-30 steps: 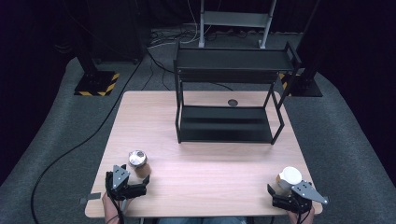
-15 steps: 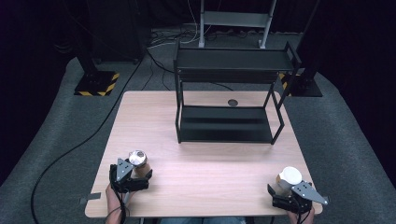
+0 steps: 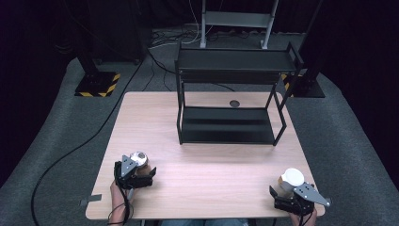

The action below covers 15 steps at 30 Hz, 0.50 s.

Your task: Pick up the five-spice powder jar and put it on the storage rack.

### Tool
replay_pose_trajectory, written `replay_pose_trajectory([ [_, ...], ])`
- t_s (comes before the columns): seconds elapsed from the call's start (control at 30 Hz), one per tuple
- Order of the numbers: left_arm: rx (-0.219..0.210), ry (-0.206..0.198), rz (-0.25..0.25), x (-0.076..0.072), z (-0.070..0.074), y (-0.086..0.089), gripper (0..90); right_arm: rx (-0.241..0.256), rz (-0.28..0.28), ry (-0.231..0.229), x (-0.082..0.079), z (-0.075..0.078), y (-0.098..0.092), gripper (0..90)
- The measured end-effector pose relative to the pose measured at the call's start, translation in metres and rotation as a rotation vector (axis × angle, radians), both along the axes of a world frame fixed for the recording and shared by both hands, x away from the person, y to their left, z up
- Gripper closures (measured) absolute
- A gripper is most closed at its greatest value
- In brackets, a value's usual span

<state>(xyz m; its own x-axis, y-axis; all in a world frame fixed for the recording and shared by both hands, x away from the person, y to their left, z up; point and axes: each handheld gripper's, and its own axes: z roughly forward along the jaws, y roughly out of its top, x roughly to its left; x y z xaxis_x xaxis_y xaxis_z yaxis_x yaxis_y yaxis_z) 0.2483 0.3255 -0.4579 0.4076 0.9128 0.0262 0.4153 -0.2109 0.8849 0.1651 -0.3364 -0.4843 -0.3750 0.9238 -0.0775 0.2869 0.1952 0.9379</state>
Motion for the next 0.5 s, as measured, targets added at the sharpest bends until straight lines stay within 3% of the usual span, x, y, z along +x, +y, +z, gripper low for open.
replay_pose_trajectory([
  [0.07,-0.017,0.007,-0.004,0.0013,-0.0014,0.0040,2.7,-0.001,-0.001,-0.001,-0.0003,-0.0002,0.0001,0.0],
  [0.13,-0.014,-0.001,0.007,-0.0009,-0.0027,0.0032,10.5,0.000,-0.002,-0.001,-0.0002,-0.0001,0.0004,0.0],
  [0.2,-0.040,-0.001,0.000,-0.0014,-0.0043,0.0072,22.6,0.000,-0.001,0.002,0.0001,0.0002,0.0002,0.0],
  [0.27,-0.072,0.001,-0.010,-0.0012,-0.0074,0.0114,27.5,0.000,-0.001,0.001,0.0001,0.0002,0.0003,0.0],
  [0.3,-0.068,-0.004,0.002,-0.0026,-0.0078,0.0092,29.6,-0.001,-0.002,0.002,0.0001,0.0002,0.0004,0.0],
  [0.5,-0.065,-0.001,-0.010,-0.0019,-0.0065,0.0106,30.4,-0.002,-0.002,0.000,-0.0002,0.0001,0.0006,0.0],
])
